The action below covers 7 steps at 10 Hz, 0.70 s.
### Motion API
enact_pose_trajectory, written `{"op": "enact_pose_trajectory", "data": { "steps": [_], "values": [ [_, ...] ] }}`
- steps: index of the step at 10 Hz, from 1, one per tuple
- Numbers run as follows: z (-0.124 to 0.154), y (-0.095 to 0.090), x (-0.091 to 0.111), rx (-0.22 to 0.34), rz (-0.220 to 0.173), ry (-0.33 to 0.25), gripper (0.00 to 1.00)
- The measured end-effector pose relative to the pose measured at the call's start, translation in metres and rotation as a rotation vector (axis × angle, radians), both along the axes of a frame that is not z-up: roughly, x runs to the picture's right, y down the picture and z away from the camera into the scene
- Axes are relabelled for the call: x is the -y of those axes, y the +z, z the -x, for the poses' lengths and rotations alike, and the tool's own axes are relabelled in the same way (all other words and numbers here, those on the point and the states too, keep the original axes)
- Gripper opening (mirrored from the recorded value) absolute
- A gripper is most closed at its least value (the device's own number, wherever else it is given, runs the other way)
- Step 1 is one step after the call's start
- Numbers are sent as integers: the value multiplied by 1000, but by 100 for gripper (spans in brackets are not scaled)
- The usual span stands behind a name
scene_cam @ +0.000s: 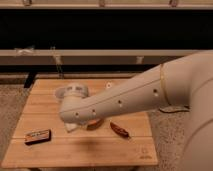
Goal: Place the white sponge in the ceramic cup
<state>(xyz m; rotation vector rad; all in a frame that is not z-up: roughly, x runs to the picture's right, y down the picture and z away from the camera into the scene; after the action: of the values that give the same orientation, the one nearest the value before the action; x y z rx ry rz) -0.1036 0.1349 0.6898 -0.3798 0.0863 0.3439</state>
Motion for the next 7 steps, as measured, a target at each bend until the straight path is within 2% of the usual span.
{"op": "enact_pose_trajectory", "data": {
  "steps": [3,7],
  "values": [
    [28,20,46,-24,-23,22,0],
    [40,19,114,-54,-70,74,0]
  ]
}}
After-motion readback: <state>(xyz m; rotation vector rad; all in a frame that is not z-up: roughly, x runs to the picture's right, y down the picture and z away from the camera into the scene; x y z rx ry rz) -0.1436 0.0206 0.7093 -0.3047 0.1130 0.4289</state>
